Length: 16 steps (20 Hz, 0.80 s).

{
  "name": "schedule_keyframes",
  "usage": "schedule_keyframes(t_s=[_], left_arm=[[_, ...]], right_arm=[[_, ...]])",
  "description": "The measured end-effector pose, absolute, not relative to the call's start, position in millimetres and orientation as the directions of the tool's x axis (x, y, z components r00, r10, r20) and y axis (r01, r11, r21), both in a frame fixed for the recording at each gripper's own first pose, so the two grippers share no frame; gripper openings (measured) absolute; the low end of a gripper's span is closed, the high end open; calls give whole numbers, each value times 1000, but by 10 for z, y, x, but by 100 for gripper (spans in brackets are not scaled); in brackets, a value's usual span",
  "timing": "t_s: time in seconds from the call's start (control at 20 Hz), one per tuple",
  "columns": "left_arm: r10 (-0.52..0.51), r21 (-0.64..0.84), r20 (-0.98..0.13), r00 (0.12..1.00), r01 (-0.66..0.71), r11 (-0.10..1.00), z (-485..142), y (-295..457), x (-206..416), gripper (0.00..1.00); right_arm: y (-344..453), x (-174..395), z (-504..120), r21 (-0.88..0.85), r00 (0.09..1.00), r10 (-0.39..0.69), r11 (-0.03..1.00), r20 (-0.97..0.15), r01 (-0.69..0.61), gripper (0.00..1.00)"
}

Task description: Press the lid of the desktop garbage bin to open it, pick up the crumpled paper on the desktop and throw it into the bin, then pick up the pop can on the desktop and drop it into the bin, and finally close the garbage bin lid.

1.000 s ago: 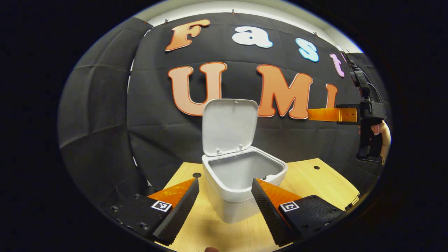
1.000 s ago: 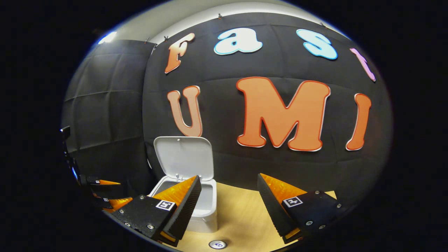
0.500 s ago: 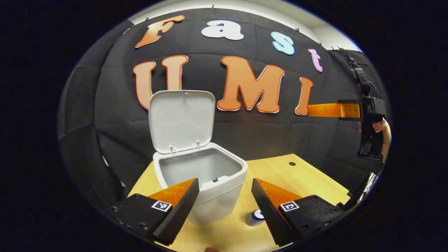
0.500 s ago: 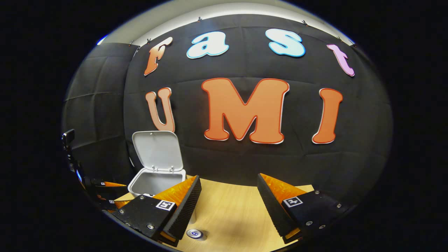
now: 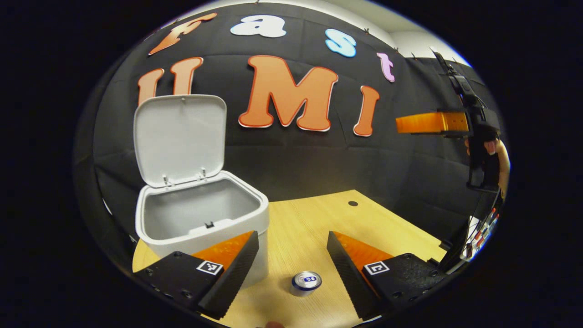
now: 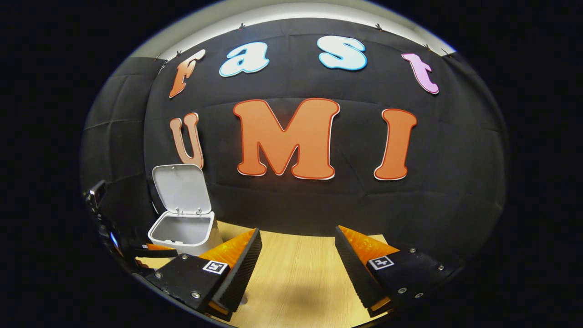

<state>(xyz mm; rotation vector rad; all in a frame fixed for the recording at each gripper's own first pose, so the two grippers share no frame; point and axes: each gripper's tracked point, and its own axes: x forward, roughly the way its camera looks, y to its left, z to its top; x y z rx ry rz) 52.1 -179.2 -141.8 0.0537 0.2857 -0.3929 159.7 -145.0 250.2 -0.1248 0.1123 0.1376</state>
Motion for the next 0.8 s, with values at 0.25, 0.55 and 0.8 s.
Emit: schedule_keyframes(t_s=[0.25,0.55,0.8], left_arm=[[-403,-8,-343,849,427,904,-2155,-2038,660,96],[-402,-38,-447,799,432,901,-2828,-2098,716,99],[-394,2,-474,787,449,894,-3129,-2147,817,98]], right_arm=[[-1694,1553,2411,-111,990,77,990,-119,-90,96],[-2004,1436,2227,-67,997,-10,998,-77,4,96],[-2207,1323,1917,-13,991,-57,998,-122,56,96]])
